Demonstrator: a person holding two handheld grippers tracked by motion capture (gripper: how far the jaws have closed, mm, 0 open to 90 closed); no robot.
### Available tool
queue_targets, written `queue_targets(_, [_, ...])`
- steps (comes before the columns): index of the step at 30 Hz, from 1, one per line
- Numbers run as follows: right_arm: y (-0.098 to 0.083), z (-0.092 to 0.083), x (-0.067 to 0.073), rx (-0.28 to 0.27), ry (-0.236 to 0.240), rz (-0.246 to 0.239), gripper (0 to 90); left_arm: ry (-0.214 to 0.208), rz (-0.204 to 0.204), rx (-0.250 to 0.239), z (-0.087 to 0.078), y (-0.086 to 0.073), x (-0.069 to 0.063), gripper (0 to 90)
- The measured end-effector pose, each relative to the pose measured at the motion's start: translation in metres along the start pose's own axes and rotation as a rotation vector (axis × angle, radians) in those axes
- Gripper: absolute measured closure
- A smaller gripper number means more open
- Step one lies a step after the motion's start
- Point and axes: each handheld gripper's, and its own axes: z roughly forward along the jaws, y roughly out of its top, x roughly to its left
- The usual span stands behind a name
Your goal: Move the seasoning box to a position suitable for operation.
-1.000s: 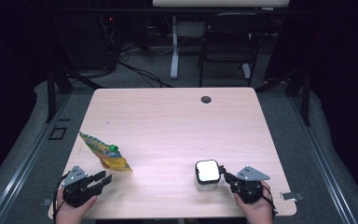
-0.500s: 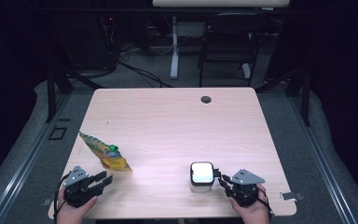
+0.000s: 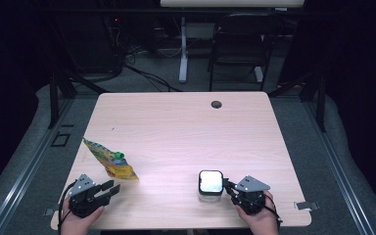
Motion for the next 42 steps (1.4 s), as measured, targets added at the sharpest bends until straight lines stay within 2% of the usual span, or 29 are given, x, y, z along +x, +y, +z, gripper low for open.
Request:
queue_targets(5, [0.003, 0.003, 0.009, 0.003, 0.017, -0.028, 77.2, -0.001, 0.005, 0.003, 0.0, 0.0, 0.0, 64.2])
queue_targets(14, [0.006, 0.007, 0.017, -0.006, 0.044, -0.047, 77.2, 0.0, 0.015, 0.004, 0.001, 0.001, -0.004, 64.1])
queue_targets(23, [0.008, 0.009, 0.017, -0.014, 0.051, -0.048, 77.5, -0.002, 0.03, 0.004, 0.002, 0.002, -0.008, 63.9])
queue_targets(28, [0.008, 0.008, 0.017, -0.011, 0.087, -0.053, 76.3, -0.001, 0.044, 0.018, 0.004, 0.003, -0.012, 62.0])
queue_targets(32, [0.008, 0.004, 0.017, 0.0, 0.094, -0.069, 75.2, -0.01, 0.04, 0.012, 0.004, 0.003, -0.016, 61.5])
queue_targets(34, [0.01, -0.004, 0.017, -0.018, 0.09, -0.056, 72.3, -0.018, 0.046, 0.017, 0.004, 0.003, -0.018, 61.5])
queue_targets(36, [0.012, -0.011, 0.016, -0.016, 0.09, -0.02, 70.0, -0.039, 0.046, 0.016, 0.006, 0.004, -0.024, 61.5])
queue_targets(39, [0.016, -0.019, 0.016, -0.002, 0.096, -0.011, 69.8, -0.055, 0.048, 0.016, 0.008, 0.007, -0.028, 61.3])
queue_targets(40, [0.019, -0.023, 0.017, -0.008, 0.084, -0.012, 70.6, -0.063, 0.048, 0.013, 0.008, 0.009, -0.03, 61.3])
queue_targets(42, [0.03, -0.035, 0.018, -0.016, 0.088, -0.013, 71.5, -0.076, 0.054, 0.007, 0.009, 0.015, -0.036, 60.8])
